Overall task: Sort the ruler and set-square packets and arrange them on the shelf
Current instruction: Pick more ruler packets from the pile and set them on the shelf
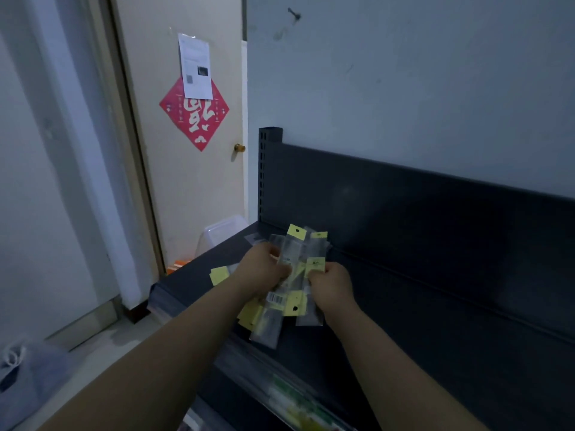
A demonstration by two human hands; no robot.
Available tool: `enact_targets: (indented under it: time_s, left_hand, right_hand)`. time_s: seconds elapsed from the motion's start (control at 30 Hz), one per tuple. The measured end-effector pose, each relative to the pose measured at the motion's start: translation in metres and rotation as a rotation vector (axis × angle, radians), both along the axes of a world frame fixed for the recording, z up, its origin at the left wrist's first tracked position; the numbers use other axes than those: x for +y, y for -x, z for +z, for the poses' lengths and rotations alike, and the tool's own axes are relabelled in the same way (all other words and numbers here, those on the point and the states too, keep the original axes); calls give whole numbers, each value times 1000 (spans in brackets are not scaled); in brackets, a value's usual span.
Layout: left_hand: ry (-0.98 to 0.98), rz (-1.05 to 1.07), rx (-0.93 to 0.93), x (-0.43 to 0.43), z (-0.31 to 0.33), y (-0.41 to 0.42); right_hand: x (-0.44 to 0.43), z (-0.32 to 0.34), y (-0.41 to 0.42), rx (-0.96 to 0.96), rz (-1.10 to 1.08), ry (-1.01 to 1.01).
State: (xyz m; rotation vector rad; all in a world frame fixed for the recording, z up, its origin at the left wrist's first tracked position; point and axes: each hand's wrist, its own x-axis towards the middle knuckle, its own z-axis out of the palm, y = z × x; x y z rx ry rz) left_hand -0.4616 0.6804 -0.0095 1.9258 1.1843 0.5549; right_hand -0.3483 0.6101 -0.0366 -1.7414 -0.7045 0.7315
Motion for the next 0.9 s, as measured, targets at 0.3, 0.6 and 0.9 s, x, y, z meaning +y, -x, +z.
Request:
enact_targets:
  time_s: [0.3, 0.6, 0.9]
  left_hand:
    - [-242, -31, 86, 34, -6, 22]
    - [-230, 55, 25, 72, -15, 47]
    - [-226, -165, 192, 77, -28, 56]
  right_hand:
    - [-1, 4, 6, -128, -96, 158]
    - [-2, -5, 15, -110, -393, 113]
    - [-10, 1, 35, -243, -235, 212]
